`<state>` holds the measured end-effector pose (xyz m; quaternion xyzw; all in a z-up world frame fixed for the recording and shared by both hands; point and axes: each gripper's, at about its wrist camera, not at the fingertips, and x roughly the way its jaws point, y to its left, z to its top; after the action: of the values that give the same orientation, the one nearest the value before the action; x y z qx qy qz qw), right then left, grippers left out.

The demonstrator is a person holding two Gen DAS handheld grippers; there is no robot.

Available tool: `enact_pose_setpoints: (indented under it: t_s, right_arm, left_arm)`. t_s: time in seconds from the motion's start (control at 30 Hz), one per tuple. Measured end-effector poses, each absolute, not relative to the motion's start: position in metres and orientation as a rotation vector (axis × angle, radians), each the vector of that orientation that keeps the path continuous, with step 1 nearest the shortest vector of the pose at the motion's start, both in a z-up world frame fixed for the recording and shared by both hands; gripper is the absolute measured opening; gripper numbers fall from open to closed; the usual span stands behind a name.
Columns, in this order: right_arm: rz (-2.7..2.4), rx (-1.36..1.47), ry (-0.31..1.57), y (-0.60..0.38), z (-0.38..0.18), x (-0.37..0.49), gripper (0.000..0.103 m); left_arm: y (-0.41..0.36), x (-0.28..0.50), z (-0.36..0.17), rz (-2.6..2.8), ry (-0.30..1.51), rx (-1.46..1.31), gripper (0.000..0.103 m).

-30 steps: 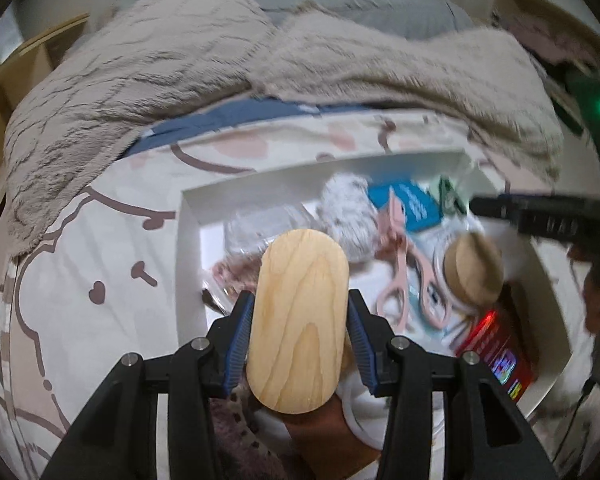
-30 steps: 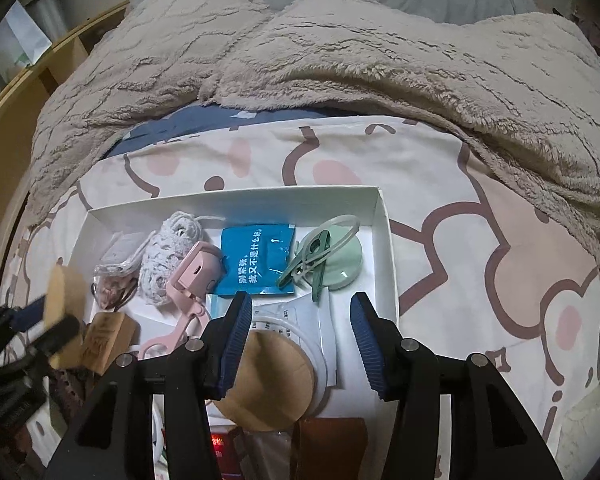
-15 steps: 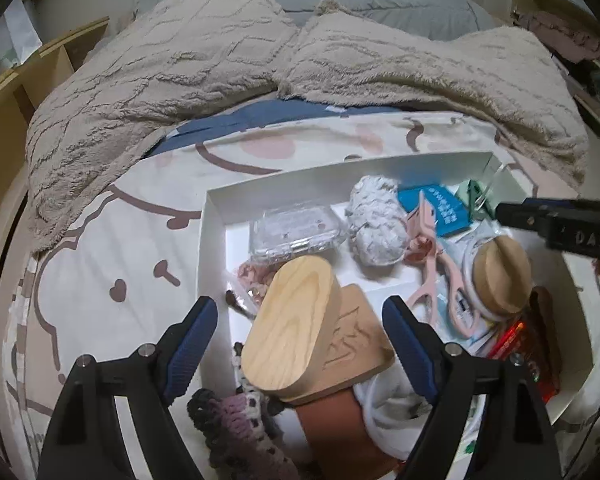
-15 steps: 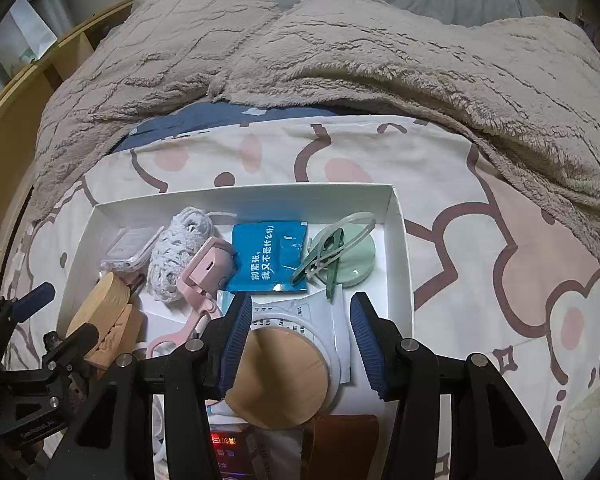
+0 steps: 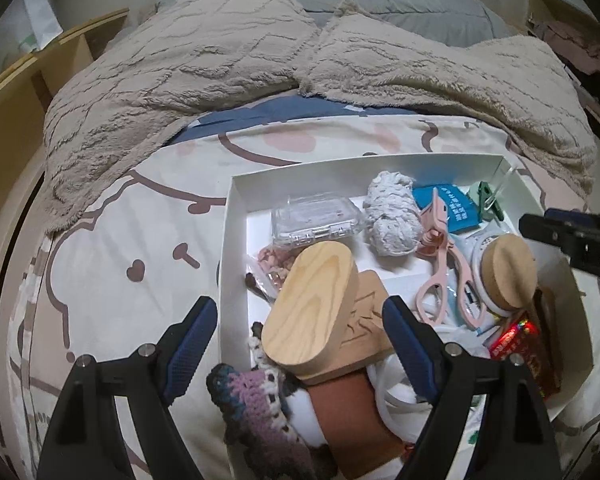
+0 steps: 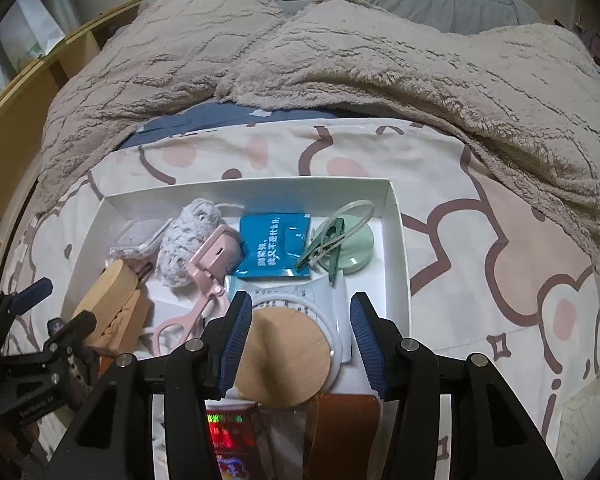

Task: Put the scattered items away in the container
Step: 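Lower the wooden paddle into the tray and open the left tool, then raise both tools away from the tray and back toward the remaining items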

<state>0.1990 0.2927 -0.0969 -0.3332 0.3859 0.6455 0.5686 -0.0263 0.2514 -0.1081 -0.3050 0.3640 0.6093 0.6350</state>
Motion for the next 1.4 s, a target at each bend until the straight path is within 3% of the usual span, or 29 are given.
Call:
enact_pose_setpoints:
  t_s: [0.03,0.1,0.23,0.3,0.37,0.5,1.4]
  right_arm:
    - [1.521,-0.777,0.906,0.289,-0.095,0.199,0.054]
    - [1.532,-0.761,0.913,0.284,-0.09,0.199,0.07]
    - [1.527,-0.734,0.883,0.273,-0.08,0.199,0.079]
    - [1.517,-0.703,0.873,0.267,-0.076,0.201,0.097]
    - [1.515,-0.676,0.873,0.262,-0.073,0.204,0.103]
    - [1.497,-0.654,0.868,0.255,-0.068,0.208,0.103]
    - [1.489,-0.569,0.703,0.177,-0.014,0.213,0.103]
  left_arm:
    - [0.249,-0.026,-0.106,1.394,0.826,-0.698,0.085]
    - [0.245,-0.024,-0.1,1.394,0.809,-0.698,0.085]
    - [0.238,-0.025,-0.09,1.405,0.761,-0.708,0.089]
    - [0.235,-0.027,-0.085,1.423,0.737,-0.716,0.092]
    - [0.231,-0.029,-0.08,1.451,0.714,-0.719,0.097]
    - [0.222,-0.032,-0.069,1.476,0.651,-0.726,0.103]
    - [0.146,-0.016,-0.017,1.456,0.559,-0.629,0.103]
